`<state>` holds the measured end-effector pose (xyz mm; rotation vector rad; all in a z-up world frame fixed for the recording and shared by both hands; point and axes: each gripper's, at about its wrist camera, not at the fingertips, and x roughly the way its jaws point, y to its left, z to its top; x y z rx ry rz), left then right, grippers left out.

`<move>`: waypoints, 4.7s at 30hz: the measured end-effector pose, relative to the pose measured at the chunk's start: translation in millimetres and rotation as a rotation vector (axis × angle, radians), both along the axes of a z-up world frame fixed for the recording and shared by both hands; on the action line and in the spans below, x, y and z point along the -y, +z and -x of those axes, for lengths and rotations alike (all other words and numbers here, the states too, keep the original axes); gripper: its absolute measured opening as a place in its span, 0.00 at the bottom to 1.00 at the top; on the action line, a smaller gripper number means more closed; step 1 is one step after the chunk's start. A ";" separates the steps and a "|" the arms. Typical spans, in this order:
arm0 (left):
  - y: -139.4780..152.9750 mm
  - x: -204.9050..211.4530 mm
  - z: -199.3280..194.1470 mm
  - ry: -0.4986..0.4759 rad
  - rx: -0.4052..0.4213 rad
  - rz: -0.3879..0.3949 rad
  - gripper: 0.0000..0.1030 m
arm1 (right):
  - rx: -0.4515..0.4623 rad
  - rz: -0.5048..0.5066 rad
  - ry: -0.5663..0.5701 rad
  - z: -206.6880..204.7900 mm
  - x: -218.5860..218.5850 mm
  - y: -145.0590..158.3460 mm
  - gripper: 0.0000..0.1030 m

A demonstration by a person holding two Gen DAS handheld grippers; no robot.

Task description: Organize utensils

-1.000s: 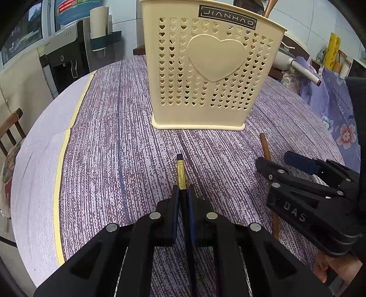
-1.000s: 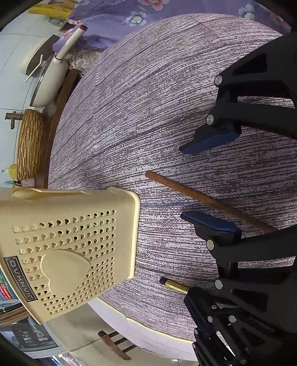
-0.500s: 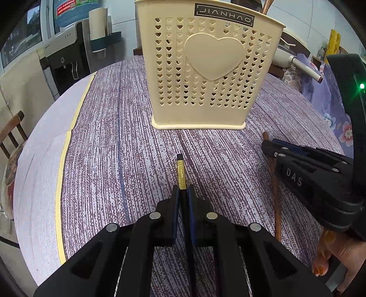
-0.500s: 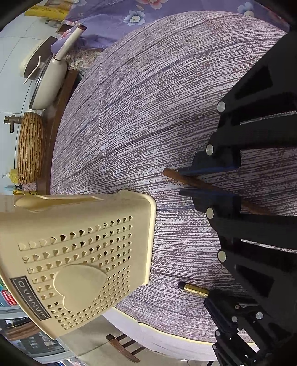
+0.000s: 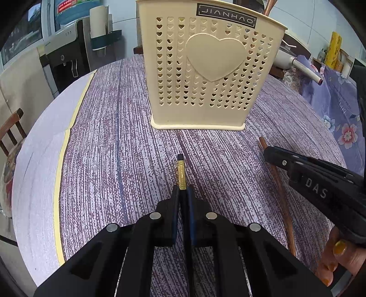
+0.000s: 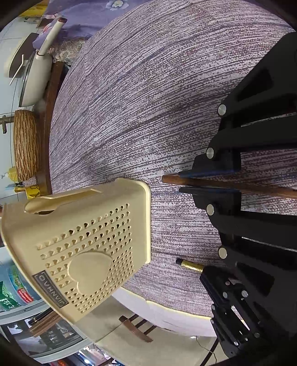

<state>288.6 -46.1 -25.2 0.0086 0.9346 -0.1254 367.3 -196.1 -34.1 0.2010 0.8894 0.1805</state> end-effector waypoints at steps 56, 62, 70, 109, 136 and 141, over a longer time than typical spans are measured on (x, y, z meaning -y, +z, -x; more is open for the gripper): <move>239.2 -24.4 34.1 -0.087 0.463 0.102 0.07 | 0.484 -0.056 0.220 67.6 19.1 271.9 0.08; 282.4 -24.5 14.8 -0.049 0.519 0.113 0.07 | 0.563 -0.017 0.170 45.6 14.4 321.2 0.08; 285.4 -20.9 -22.9 0.022 0.539 0.119 0.07 | 0.568 0.005 0.120 7.4 6.0 322.9 0.08; 142.9 -62.3 70.5 0.033 0.567 0.172 0.95 | 0.678 0.147 0.056 122.6 17.0 172.0 0.95; 12.9 -69.5 265.9 0.154 0.599 0.147 0.95 | 0.538 0.081 0.089 332.7 -1.9 3.6 0.95; 16.1 -68.2 270.5 0.142 0.625 0.147 0.95 | 0.566 0.085 0.058 342.9 0.3 7.8 0.95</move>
